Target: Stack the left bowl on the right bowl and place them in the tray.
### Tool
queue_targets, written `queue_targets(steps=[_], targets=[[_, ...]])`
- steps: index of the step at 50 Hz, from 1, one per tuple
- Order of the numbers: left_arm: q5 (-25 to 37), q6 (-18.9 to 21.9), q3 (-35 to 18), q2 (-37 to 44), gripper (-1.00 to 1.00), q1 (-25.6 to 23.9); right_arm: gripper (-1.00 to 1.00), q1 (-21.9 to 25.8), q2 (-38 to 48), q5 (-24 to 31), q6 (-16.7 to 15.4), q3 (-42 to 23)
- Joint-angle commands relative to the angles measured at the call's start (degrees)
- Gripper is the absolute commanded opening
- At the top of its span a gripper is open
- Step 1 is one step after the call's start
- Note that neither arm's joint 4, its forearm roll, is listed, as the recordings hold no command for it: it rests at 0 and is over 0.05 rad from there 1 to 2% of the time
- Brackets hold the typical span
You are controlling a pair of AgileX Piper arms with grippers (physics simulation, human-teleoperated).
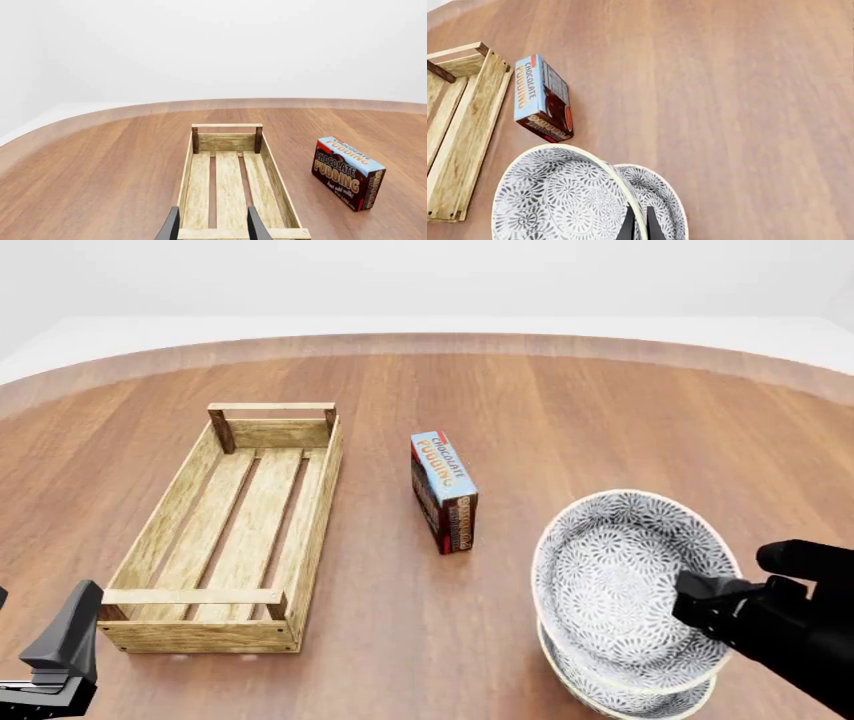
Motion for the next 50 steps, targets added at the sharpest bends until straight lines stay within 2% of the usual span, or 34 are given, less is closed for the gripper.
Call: queue_targets(steps=[1, 19, 26, 27, 50], targets=[[0.0, 0.0, 0.0, 0.0, 1.0, 0.0, -1.0, -0.71, 1.26, -3.66, 0.86, 2.55], [0.0, 0.0, 0.0, 0.0, 1.0, 0.0, -1.0, -1.75, 4.09, -9.41, 1.66, 6.62], [0.0, 0.0, 0.0, 0.0, 1.0, 0.0, -1.0, -3.1, 5.39, -10.07, 0.33, 6.17], [0.0, 0.0, 0.0, 0.0, 1.0, 0.0, 1.0, -2.96, 5.31, -9.8, 0.21, 6.0], [0.0, 0.0, 0.0, 0.0, 1.0, 0.0, 1.0, -2.42, 4.84, -7.69, -0.72, 4.19]])
